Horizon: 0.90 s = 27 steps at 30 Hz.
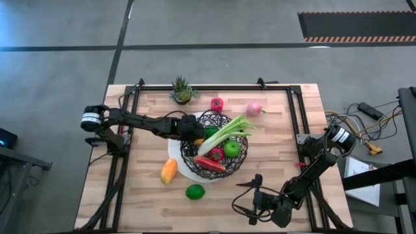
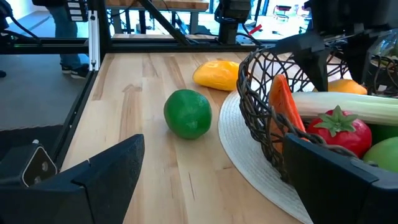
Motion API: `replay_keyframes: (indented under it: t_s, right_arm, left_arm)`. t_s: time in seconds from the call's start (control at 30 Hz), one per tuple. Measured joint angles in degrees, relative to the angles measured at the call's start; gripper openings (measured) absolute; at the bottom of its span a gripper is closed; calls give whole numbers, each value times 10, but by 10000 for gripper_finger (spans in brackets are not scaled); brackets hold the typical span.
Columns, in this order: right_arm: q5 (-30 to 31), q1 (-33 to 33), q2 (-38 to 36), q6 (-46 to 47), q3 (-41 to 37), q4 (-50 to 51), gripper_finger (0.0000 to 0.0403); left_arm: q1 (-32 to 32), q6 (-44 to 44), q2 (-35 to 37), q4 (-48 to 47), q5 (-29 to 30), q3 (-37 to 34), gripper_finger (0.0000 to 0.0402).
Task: Build produce basket
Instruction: Put the yellow lemon into the wire basket, then put the red bell pepper into the wire basket
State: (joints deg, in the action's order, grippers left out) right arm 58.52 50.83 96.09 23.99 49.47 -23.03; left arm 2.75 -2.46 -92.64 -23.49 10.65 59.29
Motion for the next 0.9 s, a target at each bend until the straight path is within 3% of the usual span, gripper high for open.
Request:
replay_keyframes:
  t_s: [0.2, 0.37, 0.5, 0.7, 0.9]
  right_arm:
    - [0, 0, 0, 0, 0, 0, 363]
    - [-7, 0, 0, 26, 0, 6, 363]
    - [-47, -5, -10, 62, 0, 31, 363]
    - [-154, -48, -39, 139, 0, 114, 363]
    - [-333, -134, -46, 73, 0, 101, 363]
  left_arm:
    - [12, 5, 2, 0, -28, 0, 355]
    - [12, 8, 27, -2, -31, 0, 362]
    - [3, 12, 71, 0, -31, 0, 362]
    - [-32, 36, 163, 20, -9, -36, 361]
    - [-92, 71, 284, 150, 45, -156, 361]
